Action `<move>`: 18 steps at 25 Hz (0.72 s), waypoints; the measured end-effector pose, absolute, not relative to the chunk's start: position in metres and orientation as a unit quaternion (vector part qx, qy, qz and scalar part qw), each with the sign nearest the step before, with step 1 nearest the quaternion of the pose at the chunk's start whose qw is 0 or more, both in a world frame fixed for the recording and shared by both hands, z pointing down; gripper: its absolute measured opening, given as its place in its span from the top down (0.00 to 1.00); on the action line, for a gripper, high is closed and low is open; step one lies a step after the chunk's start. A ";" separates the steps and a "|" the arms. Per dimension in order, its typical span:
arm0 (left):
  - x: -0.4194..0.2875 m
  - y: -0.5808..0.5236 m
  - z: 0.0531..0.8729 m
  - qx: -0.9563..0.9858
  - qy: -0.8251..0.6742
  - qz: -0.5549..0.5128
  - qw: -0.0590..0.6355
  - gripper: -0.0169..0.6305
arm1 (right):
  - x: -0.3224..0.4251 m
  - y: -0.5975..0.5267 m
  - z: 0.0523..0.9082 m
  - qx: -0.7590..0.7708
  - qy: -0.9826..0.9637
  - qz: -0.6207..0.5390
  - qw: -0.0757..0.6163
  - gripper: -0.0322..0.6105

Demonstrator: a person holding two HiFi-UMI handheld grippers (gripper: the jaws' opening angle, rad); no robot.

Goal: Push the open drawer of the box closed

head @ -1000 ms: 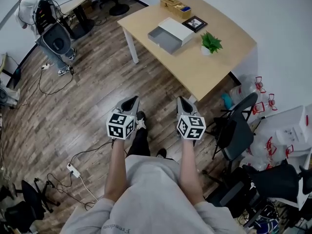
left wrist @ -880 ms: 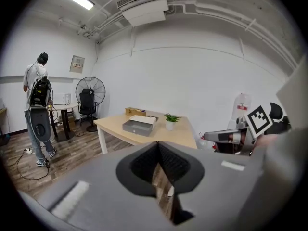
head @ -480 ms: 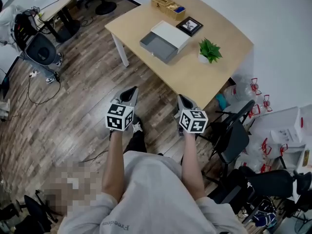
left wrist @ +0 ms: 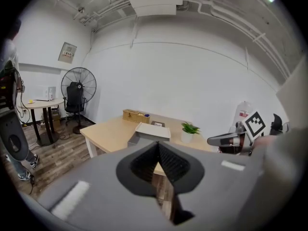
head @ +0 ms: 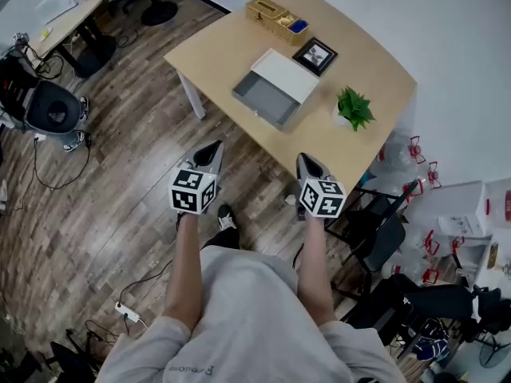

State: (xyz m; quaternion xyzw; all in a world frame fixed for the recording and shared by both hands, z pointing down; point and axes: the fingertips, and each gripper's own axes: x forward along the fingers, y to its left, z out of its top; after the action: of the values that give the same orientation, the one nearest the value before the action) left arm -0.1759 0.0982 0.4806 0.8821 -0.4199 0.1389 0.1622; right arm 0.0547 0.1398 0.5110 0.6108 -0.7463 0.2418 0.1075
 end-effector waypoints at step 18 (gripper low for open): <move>-0.207 0.029 0.521 0.892 -0.369 0.162 0.204 0.89 | 0.043 0.035 0.500 0.531 -0.788 0.129 0.283 0.95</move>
State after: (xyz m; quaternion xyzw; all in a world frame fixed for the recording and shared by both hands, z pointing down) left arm -0.2069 0.0293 0.5213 0.8920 -0.3694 0.1618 0.2044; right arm 0.0425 0.0355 0.5001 0.5314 -0.7880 0.1286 0.2832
